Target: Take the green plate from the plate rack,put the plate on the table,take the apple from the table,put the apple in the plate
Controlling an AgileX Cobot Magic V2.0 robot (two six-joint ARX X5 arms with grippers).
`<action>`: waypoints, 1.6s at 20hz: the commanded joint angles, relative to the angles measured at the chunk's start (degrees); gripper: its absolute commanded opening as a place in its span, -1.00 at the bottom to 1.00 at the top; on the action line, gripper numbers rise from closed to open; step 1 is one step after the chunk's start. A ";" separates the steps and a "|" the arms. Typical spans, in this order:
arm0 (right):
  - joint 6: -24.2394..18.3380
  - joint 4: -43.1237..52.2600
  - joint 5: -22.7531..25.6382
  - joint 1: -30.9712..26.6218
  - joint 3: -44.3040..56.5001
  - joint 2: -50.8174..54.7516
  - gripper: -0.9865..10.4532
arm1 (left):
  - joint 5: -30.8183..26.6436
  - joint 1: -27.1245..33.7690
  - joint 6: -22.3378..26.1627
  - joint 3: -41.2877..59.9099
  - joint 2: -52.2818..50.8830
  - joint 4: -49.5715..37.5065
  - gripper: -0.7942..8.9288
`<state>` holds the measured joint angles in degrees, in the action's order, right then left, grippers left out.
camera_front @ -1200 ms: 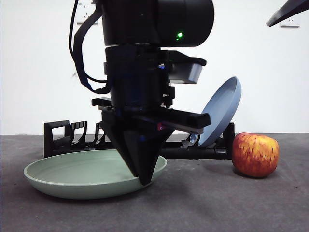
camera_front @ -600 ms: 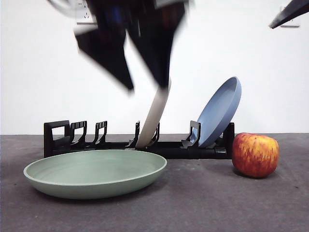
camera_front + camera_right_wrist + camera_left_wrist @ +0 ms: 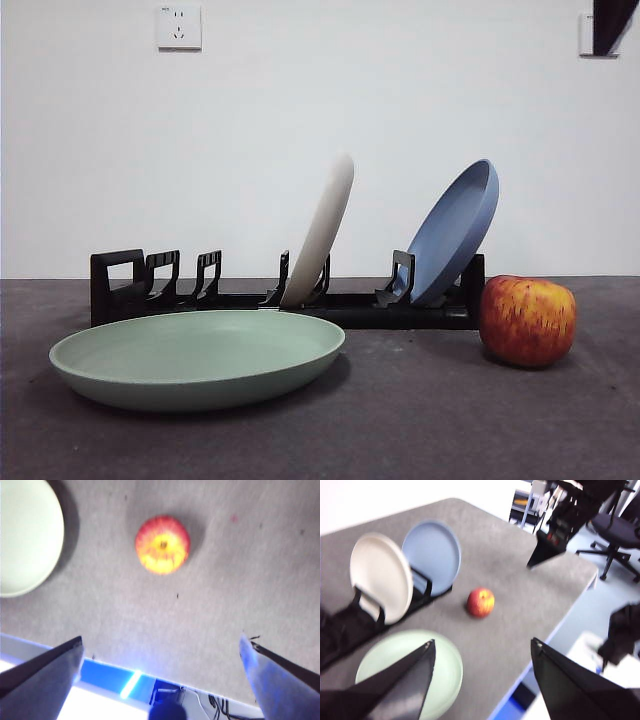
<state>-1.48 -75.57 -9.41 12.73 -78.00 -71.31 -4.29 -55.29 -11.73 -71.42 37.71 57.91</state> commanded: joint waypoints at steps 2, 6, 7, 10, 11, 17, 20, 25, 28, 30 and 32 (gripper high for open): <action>-0.44 -1.09 -0.17 1.62 0.17 0.39 0.21 | -3.65 -0.04 -3.63 0.37 -1.36 14.38 -0.18; 1.11 -0.28 -0.17 5.46 1.20 0.39 0.21 | -5.05 -0.04 -4.57 1.84 -2.14 18.40 -0.18; 1.81 0.20 -0.17 6.47 1.60 0.39 0.21 | -5.20 -0.04 -4.55 2.01 -2.19 18.38 -0.18; 4.28 4.37 0.07 10.01 4.09 0.39 0.21 | -6.54 -0.04 -4.00 2.49 -3.17 18.38 -0.18; 4.85 6.23 0.37 10.97 5.25 0.37 0.21 | -7.23 -0.04 -3.54 2.56 -3.52 18.38 -0.18; 8.76 19.21 3.63 13.99 13.55 0.15 0.21 | -13.46 -0.04 -3.06 3.69 -8.11 18.40 -0.19; 9.03 24.04 6.91 13.92 16.26 -0.83 0.21 | -13.92 -0.07 -4.66 4.90 -11.43 18.40 -0.19; 8.59 28.61 12.22 13.88 16.87 -4.85 0.21 | -12.50 -0.28 -7.32 7.50 -16.41 18.40 -0.19; 7.63 32.22 12.66 13.84 16.87 -7.98 0.21 | -10.19 -0.50 -8.87 8.87 -18.56 18.40 -0.19; 7.45 34.95 12.66 13.81 16.87 -11.56 0.21 | -10.16 -0.94 -10.36 9.94 -19.80 18.40 -0.19; 7.45 36.81 12.70 13.75 16.87 -15.41 0.21 | -10.23 -1.09 -11.15 10.32 -20.00 18.40 -0.19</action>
<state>6.39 -38.83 3.07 26.48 -61.67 -86.52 -14.52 -56.23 -21.78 -61.41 17.96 76.29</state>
